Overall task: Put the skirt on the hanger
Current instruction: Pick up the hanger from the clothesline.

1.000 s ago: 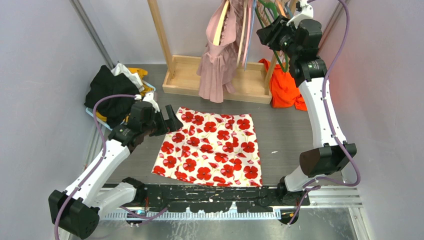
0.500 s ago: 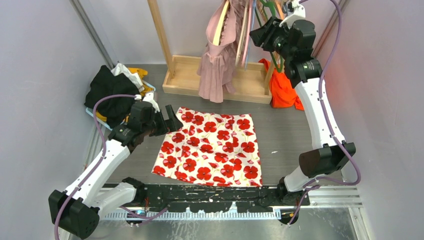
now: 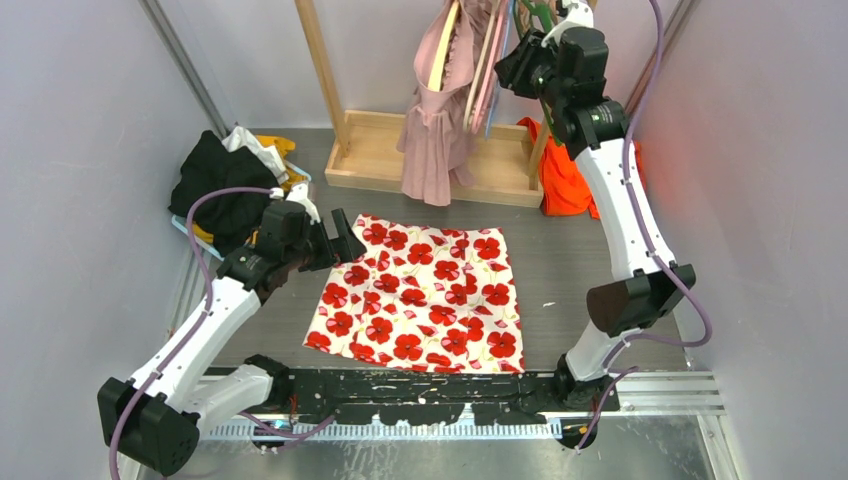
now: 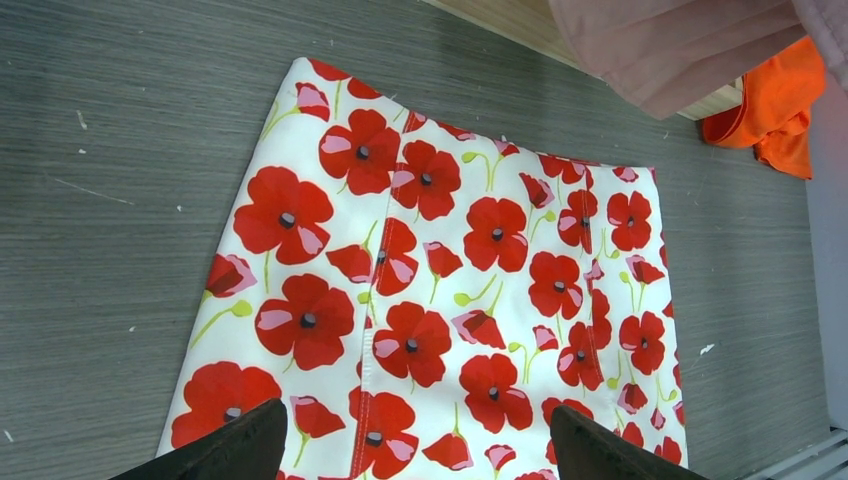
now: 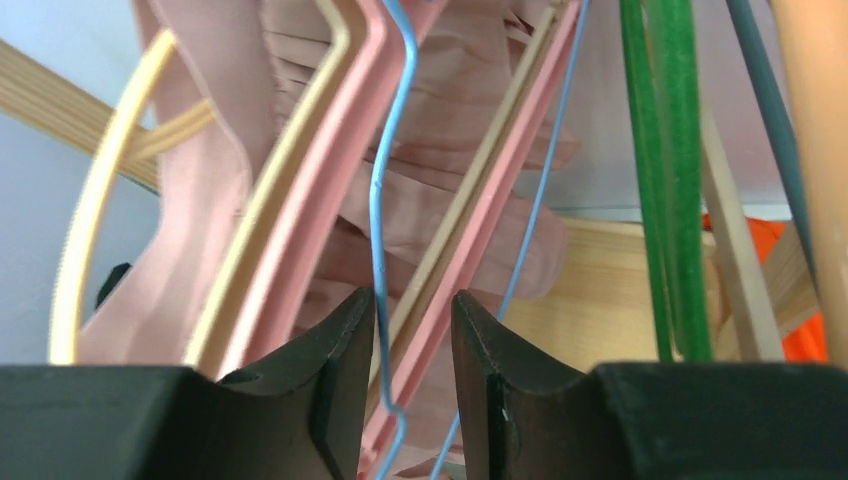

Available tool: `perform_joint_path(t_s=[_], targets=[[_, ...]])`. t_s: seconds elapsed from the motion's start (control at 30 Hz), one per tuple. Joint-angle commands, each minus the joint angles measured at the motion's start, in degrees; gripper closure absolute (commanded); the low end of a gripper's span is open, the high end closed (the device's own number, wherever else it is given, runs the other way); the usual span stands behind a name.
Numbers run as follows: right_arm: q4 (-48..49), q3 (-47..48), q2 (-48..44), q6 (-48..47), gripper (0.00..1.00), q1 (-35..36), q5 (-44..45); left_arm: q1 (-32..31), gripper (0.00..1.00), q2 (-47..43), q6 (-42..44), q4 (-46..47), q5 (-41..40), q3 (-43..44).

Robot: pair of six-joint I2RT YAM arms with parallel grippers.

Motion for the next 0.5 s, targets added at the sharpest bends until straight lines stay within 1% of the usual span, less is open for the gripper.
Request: perform_joint_path(t_s=[0.0,0.07,0.23,0.3,0.37,0.43,0.47], targets=[[-3.75,5.71,2.53,-0.84,0.61,-0.03,3.79,-0.07,0.00,-0.43,0.91,0.50,-0.82,2.74],[-4.33,6.82,3.13,-1.15,0.63,0.02,4.49,-0.04,0.01,-0.38,1.01,0.41,-0.94,2.75],[-6.71,9.10,3.46,-2.39,0.71,0.13,8.22,-0.04,0.01,-0.17,1.18,0.57,-1.04,2.72],[-6.75,9.12,3.09,-2.72,0.76,0.15,9.08,-0.04,0.00,0.09,1.19,0.72,-0.95,2.77],[-6.89,9.32,2.90,-3.29,0.85,0.22,9.84,-0.06,0.00,0.18,1.19,0.73,-0.86,2.74],[-6.76,9.31,2.60,-3.66,0.90,0.18,10.19,-0.08,0.01,0.19,1.26,0.79,-0.91,2.67],[-6.72,9.48,2.51,-3.86,0.95,0.21,9.98,-0.05,0.01,0.12,1.27,0.73,-0.87,2.75]])
